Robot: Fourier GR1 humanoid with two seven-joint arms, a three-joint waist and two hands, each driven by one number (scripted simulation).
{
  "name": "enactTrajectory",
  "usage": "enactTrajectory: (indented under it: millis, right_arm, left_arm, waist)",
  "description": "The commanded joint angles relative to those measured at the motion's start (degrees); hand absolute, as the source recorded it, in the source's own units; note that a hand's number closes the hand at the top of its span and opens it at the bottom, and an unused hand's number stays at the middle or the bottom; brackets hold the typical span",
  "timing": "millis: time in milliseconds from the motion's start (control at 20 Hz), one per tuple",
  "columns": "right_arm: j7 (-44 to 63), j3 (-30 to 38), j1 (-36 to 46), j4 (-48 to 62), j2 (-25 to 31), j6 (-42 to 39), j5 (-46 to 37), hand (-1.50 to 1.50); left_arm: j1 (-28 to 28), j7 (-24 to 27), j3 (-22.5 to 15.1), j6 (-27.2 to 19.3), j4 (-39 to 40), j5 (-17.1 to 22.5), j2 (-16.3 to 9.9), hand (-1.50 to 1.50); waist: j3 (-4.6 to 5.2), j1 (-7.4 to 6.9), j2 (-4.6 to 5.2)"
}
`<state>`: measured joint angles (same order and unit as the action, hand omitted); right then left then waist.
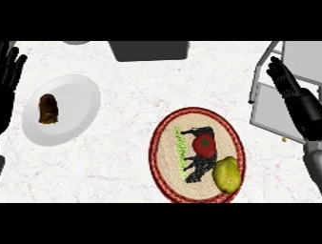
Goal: Pick the tomato from the placemat and place it in the tiered shelf
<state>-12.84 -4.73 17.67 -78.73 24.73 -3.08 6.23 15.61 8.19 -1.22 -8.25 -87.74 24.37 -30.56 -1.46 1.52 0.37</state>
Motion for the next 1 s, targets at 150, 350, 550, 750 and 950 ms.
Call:
enactTrajectory:
  millis: [150, 350, 550, 750, 950]
  right_arm:
    - [3.42, 8.53, -9.37, -3.66, -3.02, 22.77, -6.26, 1.5]
    - [13.12, 14.94, -21.68, 5.12, -1.52, 32.62, -9.88, 1.5]
    - [10.9, 13.73, -30.38, -2.53, -16.32, 44.91, -9.32, -1.5]
    - [11.61, 3.25, -42.7, -17.95, -21.43, 48.4, -17.11, -1.5]
    - [15.99, -9.02, -52.34, -27.92, -24.36, 48.35, -24.85, -1.5]
  left_arm:
    - [-10.37, -8.66, -2.74, -2.3, 8.32, -0.11, 1.42, 0.0]
    - [-15.82, -13.07, -3.38, -3.64, 11.48, 2.13, 3.86, 0.0]
    - [-18.7, -14.72, -5.45, -2.85, 12.9, 2.14, 5.17, 0.0]
    - [-16.44, -18.0, -7.84, -3.07, 11.48, 1.35, 6.06, 0.0]
    - [-14.41, -17.55, -9.05, -3.18, 13.3, 0.04, 7.79, 0.0]
  waist:
    - [1.83, 4.5, -0.95]
    - [2.25, 9.23, 0.55]
    - [1.74, 5.25, -1.08]
    - [1.82, 2.44, -0.93]
    - [1.77, 0.52, -0.39]
